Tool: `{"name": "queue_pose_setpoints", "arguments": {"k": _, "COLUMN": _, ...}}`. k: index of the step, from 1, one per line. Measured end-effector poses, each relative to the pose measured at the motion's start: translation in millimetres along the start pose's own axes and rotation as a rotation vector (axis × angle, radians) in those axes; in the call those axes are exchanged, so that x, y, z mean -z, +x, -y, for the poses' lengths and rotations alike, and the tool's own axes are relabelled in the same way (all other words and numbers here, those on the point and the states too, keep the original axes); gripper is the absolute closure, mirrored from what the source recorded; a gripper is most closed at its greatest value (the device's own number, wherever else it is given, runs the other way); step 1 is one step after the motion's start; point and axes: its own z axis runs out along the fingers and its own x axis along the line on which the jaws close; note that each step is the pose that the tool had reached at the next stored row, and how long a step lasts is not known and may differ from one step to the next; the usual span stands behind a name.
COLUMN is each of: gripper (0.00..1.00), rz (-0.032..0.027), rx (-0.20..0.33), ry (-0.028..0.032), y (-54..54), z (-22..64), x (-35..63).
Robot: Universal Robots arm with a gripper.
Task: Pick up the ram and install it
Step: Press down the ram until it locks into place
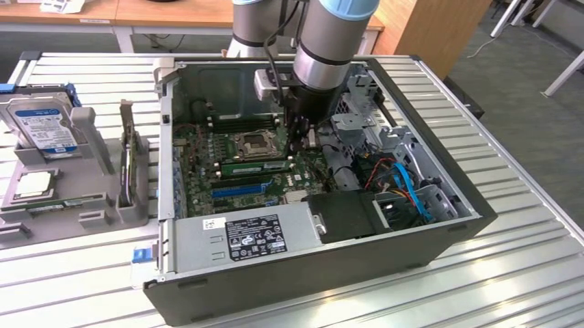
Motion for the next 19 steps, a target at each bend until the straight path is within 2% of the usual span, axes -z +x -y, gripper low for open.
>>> {"name": "queue_pose_setpoints", "arguments": {"k": 3, "gripper": 0.90, "rz": -0.0002, "rx": 0.000, "ry": 0.0000, "y": 0.0, "z": -3.5, "x": -0.1}}
{"name": "queue_pose_setpoints", "arguments": {"k": 12, "gripper": 0.90, "rz": -0.0001, "rx": 0.000, "ry": 0.0044, "y": -0.8, "z": -34.6, "x": -2.0}}
{"name": "queue_pose_setpoints", "arguments": {"k": 19, "gripper": 0.90, "rz": -0.0002, "rx": 0.000, "ry": 0.0060, "y": -1.3, "z": -55.3, "x": -3.2}}
